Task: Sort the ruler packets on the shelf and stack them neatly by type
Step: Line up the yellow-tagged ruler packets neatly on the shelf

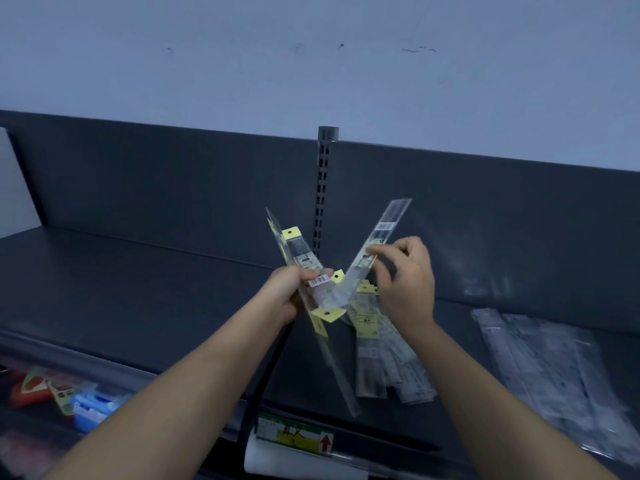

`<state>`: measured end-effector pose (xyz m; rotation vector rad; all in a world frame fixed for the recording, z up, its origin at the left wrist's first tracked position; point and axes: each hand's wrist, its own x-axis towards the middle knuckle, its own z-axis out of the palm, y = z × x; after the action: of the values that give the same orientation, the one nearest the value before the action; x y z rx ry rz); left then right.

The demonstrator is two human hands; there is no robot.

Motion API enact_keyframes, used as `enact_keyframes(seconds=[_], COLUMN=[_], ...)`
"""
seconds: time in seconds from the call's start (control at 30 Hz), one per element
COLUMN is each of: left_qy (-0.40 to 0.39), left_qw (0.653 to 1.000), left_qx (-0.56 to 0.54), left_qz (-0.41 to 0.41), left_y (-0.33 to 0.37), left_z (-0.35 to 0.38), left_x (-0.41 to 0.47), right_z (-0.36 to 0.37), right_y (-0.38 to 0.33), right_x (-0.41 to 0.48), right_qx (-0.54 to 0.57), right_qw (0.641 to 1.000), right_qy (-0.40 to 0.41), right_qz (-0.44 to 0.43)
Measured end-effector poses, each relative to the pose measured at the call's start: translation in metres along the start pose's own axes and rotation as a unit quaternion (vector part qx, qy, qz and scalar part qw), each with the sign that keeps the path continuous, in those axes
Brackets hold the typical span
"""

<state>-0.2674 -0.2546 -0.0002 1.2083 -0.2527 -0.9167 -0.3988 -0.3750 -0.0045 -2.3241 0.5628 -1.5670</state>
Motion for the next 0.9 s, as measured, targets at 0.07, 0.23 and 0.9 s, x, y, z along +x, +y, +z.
enact_keyframes(seconds=[0.07, 0.23, 0.9], left_qy=[-0.016, 0.017, -0.039], left_qw=[1.0, 0.999, 0.998], left_qx=[-0.01, -0.009, 0.023], left_qz=[0.008, 0.039, 0.049], left_y=[0.0, 0.003, -0.013], left_z=[0.002, 0.006, 0.018], left_x=[-0.002, -0.004, 0.003], right_z=[0.0, -0.005, 0.006], right_y=[0.001, -0.001, -0.003], right_x=[0.001, 0.004, -0.003], right_qx=[-0.029, -0.103, 0.158], right_qw=[0.999, 0.992, 0.901], right_qy=[0.031, 0.051, -0.252], right_qz=[-0.011, -0.059, 0.316])
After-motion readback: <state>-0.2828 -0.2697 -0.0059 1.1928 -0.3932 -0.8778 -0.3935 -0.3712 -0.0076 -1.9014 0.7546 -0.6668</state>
